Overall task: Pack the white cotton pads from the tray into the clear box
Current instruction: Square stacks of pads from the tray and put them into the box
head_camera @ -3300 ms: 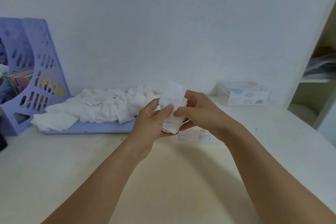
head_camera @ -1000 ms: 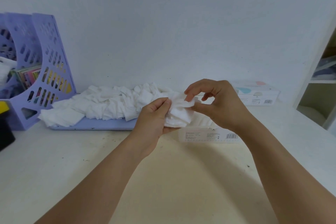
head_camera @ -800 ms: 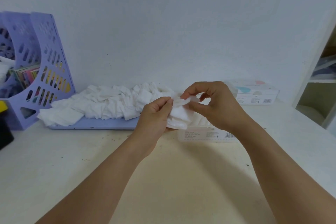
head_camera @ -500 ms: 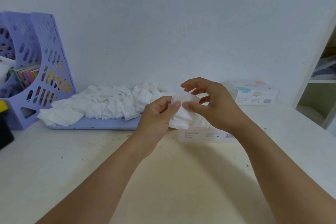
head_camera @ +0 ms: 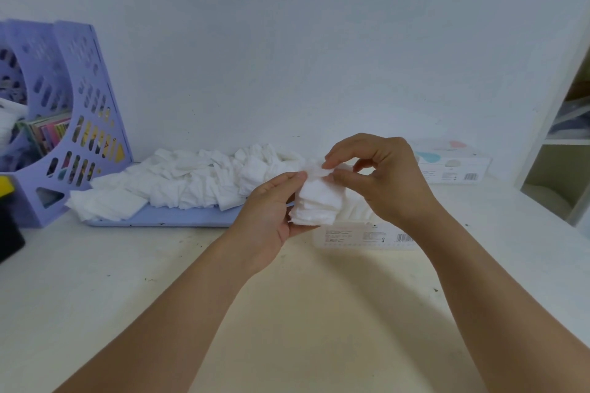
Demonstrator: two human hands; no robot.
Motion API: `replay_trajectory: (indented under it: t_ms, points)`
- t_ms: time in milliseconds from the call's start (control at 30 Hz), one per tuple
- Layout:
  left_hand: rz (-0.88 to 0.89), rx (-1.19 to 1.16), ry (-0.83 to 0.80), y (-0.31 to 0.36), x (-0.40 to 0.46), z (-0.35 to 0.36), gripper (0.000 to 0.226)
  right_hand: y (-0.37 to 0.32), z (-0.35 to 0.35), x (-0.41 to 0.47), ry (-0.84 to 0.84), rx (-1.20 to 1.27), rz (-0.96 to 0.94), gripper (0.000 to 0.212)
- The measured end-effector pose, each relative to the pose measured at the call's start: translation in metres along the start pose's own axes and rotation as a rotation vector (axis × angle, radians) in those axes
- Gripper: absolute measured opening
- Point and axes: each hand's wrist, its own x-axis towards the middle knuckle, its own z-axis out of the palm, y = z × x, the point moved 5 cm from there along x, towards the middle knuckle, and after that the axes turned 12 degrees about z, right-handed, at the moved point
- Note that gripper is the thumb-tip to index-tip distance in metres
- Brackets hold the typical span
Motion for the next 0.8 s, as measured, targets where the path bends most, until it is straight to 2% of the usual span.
replay_trajectory:
  t_ms: [167, 400, 533, 633, 800]
  points:
    - [-0.009, -0.003, 0.001, -0.002, 0.001, -0.001, 0.038, -0.002, -0.003, 0.0, -0.039, -0.008, 0.048, 0.028]
    - [0.014, 0.073, -0.031, -0.001, 0.0, -0.001, 0.029, -0.001, 0.0, 0.0, -0.161, 0.025, 0.116, 0.023]
    - [0.081, 0.103, -0.045, 0.002, -0.002, 0.002, 0.02, 0.005, 0.002, 0.001, -0.115, 0.029, 0.135, 0.022]
    - [0.13, 0.125, -0.03, 0.005, -0.003, 0.003, 0.02, 0.013, 0.005, 0.002, -0.096, -0.005, 0.191, 0.032]
    - [0.135, 0.123, 0.018, 0.005, -0.004, 0.001, 0.019, 0.01, 0.007, 0.001, -0.064, 0.006, 0.148, 0.017]
